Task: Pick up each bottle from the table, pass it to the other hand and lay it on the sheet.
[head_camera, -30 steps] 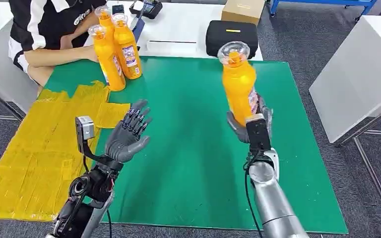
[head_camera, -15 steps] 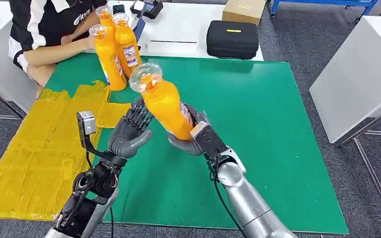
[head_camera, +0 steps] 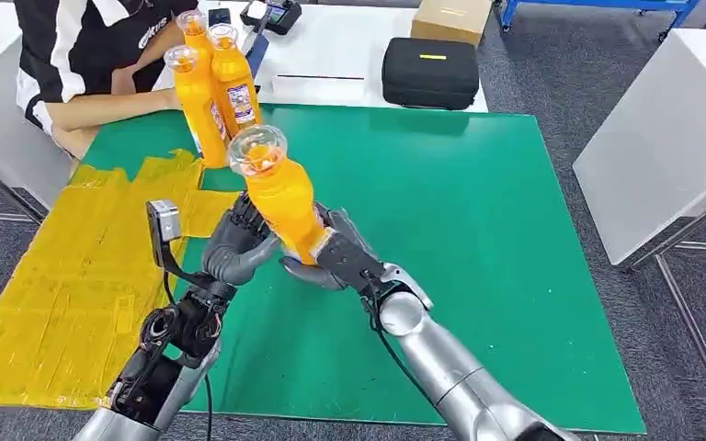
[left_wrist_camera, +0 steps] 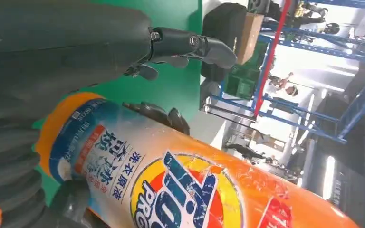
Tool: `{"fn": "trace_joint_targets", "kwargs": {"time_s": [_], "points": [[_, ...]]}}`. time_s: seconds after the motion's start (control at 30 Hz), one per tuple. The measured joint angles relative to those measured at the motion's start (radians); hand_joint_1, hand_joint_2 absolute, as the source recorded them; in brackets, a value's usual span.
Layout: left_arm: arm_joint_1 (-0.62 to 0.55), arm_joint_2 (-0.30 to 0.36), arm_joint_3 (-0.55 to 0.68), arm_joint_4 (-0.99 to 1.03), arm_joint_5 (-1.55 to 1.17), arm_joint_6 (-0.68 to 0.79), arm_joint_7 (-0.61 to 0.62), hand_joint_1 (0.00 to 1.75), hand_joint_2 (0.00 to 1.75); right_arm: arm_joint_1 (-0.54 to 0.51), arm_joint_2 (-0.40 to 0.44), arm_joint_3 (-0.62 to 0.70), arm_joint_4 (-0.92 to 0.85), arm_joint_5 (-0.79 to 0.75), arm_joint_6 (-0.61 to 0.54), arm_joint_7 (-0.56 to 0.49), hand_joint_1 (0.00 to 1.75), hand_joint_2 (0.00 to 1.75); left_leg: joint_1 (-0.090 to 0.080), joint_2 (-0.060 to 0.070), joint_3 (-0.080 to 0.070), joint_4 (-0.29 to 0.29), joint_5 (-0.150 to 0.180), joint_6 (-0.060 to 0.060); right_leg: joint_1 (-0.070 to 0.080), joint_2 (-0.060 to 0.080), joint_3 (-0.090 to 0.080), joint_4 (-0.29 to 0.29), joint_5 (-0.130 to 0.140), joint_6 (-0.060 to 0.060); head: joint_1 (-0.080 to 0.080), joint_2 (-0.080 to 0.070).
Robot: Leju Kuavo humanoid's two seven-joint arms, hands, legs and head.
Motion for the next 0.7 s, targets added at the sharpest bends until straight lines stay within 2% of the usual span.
{"fn": "trace_joint_targets", "kwargs": {"time_s": [0.7], "points": [[0.013,0.0,0.012,0.002,-0.022,0.031,-0.005,0.0,1.75,-0.042,0.002,0.045,0.066,-0.003,0.001,0.036,1.75,1.75,0.0,0.0,0.0,0.0,0.0,0.0,0.0,0.0,0.0,0.0,0.0,0.0,0.0,0.0]]}}
